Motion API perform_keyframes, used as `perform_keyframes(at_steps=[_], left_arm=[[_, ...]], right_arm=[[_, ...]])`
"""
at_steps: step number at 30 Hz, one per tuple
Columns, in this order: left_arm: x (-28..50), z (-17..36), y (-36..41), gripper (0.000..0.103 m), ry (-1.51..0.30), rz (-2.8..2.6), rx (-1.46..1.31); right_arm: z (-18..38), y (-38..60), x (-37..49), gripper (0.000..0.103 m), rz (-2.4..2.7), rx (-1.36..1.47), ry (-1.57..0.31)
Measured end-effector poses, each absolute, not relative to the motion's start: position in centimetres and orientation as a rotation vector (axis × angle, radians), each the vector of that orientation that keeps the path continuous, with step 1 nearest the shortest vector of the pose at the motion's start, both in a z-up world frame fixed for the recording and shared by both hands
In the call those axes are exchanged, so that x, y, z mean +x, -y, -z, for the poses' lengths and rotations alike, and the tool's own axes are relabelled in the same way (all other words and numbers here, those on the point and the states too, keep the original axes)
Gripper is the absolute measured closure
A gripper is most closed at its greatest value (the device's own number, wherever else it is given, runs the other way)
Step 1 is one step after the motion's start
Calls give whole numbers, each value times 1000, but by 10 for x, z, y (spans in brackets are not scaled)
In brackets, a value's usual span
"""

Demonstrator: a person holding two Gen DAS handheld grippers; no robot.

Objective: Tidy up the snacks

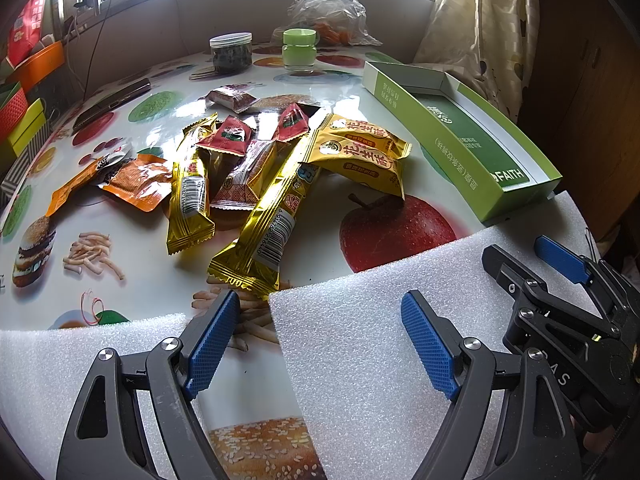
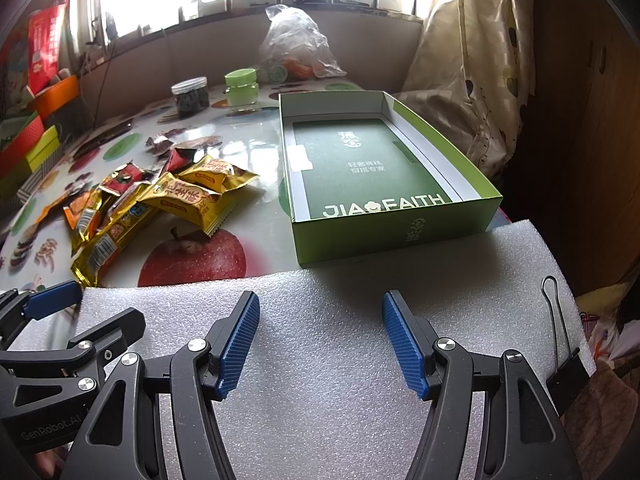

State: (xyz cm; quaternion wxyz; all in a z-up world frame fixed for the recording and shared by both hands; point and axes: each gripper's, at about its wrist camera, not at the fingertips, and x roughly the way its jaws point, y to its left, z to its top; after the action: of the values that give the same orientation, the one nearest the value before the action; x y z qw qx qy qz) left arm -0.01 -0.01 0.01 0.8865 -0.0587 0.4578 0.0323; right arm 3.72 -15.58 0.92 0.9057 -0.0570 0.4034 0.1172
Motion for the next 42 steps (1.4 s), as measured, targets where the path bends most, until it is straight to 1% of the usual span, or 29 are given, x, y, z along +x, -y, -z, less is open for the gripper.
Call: perform_keyframes(at_steps=[30, 36, 42], left_arm=[[5, -1, -3, 20, -983, -50, -124], [-1, -12, -13, 20, -962, -62, -140], [-1, -28, -32, 20, -922, -77, -156]], right_arm=[[-15, 159, 40, 39, -272, -107, -845], [-32, 161, 38, 39, -328, -74, -790], [-40, 134, 48, 39, -431, -153, -782]])
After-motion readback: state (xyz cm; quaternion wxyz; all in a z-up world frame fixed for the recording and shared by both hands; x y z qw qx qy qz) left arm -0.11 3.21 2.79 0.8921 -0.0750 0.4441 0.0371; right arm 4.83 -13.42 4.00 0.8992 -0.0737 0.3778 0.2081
